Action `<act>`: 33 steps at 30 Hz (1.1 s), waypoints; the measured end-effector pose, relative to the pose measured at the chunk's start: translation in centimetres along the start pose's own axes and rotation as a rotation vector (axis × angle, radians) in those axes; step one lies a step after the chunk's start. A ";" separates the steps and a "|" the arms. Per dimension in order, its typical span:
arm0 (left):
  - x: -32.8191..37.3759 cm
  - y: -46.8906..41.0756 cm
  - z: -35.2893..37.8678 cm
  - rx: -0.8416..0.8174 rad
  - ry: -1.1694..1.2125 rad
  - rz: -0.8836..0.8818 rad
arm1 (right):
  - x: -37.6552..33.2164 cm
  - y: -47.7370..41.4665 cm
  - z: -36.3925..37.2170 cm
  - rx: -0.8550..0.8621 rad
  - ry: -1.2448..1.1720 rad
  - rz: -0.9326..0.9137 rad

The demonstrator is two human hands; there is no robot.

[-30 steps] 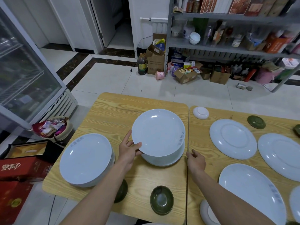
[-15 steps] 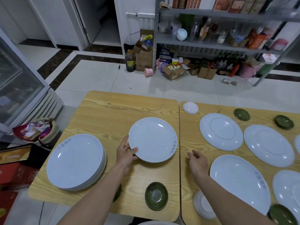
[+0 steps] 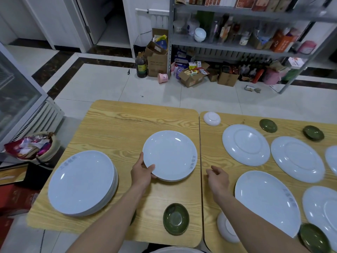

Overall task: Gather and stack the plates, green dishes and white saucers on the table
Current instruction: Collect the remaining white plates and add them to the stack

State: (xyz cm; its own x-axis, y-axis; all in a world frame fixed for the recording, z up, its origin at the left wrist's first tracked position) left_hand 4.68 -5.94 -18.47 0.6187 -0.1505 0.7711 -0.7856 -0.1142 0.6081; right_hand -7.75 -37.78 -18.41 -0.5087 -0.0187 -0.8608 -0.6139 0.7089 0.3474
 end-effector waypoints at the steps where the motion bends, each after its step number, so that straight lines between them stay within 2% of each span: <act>1: 0.2 0.0 -0.1 0.023 -0.043 0.015 | -0.1 0.0 0.3 -0.009 -0.001 -0.001; 4: 0.8 -0.3 -0.4 0.066 -0.137 0.056 | -0.3 0.1 0.7 -0.021 0.000 -0.004; 11: 1.1 -0.7 -0.3 0.032 -0.218 0.074 | -0.9 0.5 1.0 -0.044 0.032 -0.037; 16: 2.4 -0.6 0.1 0.137 -0.528 0.170 | -3.5 0.7 1.7 -0.160 0.224 -0.211; 19: 4.5 0.4 1.4 0.142 -0.695 0.344 | -5.8 1.3 2.5 -0.333 0.450 -0.375; 22: 6.0 2.2 5.8 -0.006 -1.025 0.573 | -7.9 2.2 2.1 -0.444 0.873 -0.572; 24: 6.0 3.7 8.5 -0.085 -1.228 0.652 | -8.6 2.6 1.0 -0.458 1.093 -0.622; 27: 7.0 6.9 12.1 -0.135 -1.354 0.771 | -9.4 3.1 -2.2 -0.422 1.225 -0.628; 33: 10.8 16.8 20.0 -0.163 -1.379 1.056 | -10.6 4.4 -12.5 -0.264 1.314 -0.607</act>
State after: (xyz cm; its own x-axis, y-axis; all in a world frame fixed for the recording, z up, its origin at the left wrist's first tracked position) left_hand -1.87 -29.09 -3.71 -0.6392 -0.7532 0.1551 -0.7532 0.6539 0.0713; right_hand -12.58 -43.27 -3.18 -0.2210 -0.9753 0.0022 -0.9454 0.2148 0.2453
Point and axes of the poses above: each hand's wrist, its own y-axis away from the middle knuckle, its own z-axis out of the palm, x = y × z, the point moved 10 cm from there along -y, towards the middle knuckle, and after that the axes turned 11 degrees about -z, right-handed, at the moved point
